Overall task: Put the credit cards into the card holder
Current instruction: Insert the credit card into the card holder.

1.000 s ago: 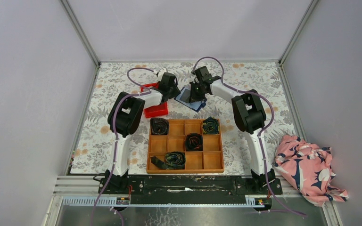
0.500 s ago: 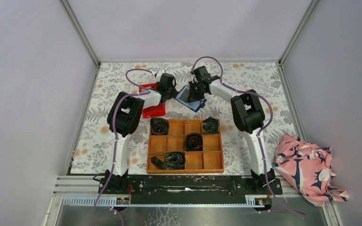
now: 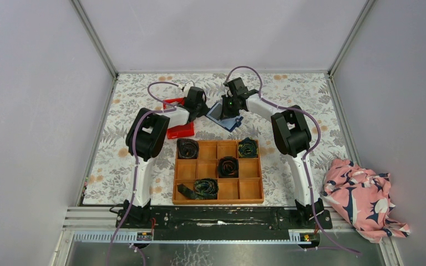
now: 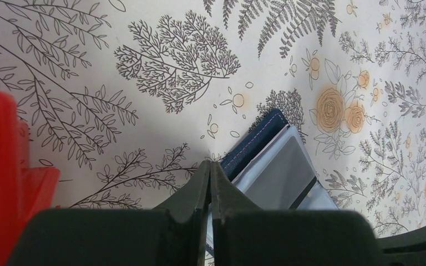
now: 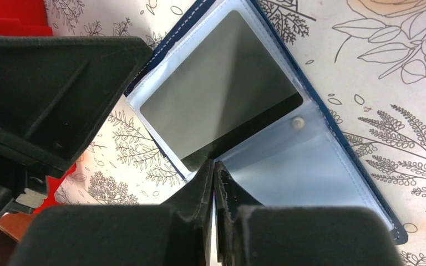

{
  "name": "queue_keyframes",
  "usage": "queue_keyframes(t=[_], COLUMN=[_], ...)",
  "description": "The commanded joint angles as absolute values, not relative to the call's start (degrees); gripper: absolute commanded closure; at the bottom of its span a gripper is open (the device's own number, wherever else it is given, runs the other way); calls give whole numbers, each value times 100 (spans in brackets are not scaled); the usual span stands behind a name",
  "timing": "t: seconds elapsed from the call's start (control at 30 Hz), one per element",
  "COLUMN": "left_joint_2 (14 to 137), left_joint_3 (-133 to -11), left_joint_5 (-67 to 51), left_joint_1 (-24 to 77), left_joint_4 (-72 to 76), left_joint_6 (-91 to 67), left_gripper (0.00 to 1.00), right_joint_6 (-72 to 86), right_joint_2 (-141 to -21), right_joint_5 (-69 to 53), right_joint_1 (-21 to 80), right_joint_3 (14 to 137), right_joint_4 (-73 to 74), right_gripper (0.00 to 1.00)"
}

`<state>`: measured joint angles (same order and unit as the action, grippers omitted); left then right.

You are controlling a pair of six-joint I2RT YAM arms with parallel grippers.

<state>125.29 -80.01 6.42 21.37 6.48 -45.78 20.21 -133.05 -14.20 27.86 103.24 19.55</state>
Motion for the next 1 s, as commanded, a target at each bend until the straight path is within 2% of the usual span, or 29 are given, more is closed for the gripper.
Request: queue_keyframes(t=[0.0,0.5,0.87,0.97], left_joint_2=[12626,12498,12238,12107], left_joint_3=[-7801,-7728,-8460,-8655], left_joint_5=[612,723,1078,1192], left_joint_1=[2106,2167,2247,2288], left_joint_4=[618,596,308,160], left_joint_6=[-4605,-4621,-4439,-4330], left_gripper=[94,95,72,71], right_joint_6=[2115,1996,1751,1667], right_joint_2=[-13316,-13047,-12426,-12278], right_joint_5=[-1489,-1371,-1115,-1111], right_joint_1=[2877,2880,2868,2873], right_joint_3=[10324,10161,10012,9978], right_joint_4=[1686,1547,1579,1624], right_gripper=[92,90,75,73])
